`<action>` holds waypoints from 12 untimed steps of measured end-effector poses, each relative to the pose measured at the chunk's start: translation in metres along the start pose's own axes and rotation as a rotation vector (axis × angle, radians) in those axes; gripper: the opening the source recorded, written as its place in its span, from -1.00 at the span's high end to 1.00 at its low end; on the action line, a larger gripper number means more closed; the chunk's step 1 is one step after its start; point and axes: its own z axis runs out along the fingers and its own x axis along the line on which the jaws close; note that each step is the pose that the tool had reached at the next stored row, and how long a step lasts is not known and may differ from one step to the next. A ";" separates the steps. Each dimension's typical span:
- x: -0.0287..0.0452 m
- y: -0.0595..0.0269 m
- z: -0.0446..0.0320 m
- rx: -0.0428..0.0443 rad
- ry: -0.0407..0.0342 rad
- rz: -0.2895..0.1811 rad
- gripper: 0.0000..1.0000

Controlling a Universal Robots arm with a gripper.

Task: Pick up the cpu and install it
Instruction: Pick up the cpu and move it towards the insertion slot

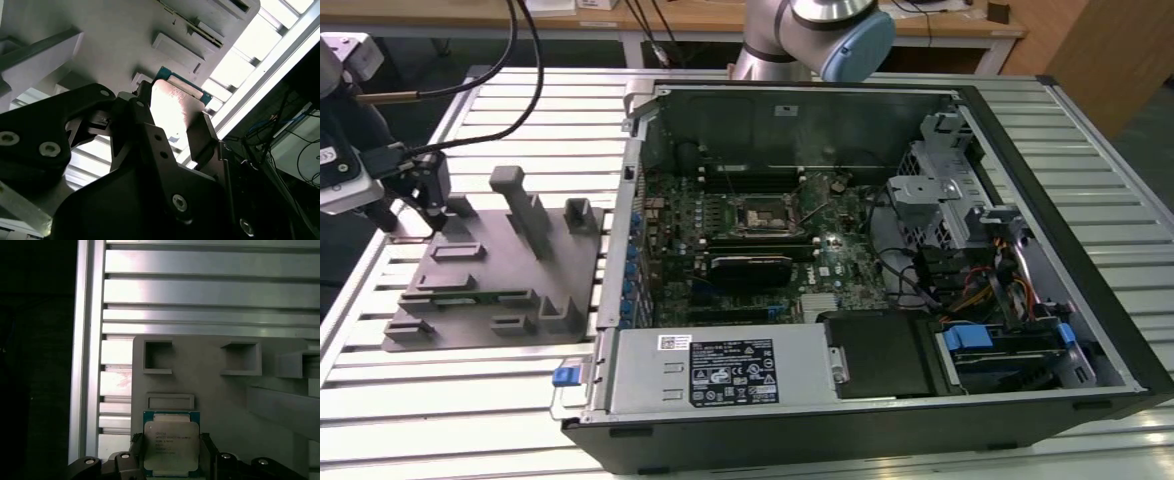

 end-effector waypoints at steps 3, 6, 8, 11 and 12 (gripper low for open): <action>0.0000 0.0001 -0.0020 0.0001 0.0001 0.000 -0.06; 0.0001 0.0002 -0.0042 0.0000 0.0001 0.000 -0.06; 0.0001 0.0003 -0.0058 0.0000 0.0001 0.000 -0.06; 0.0001 0.0004 -0.0079 0.0000 0.0001 0.000 -0.06; 0.0001 0.0004 -0.0085 0.0000 0.0000 0.000 -0.06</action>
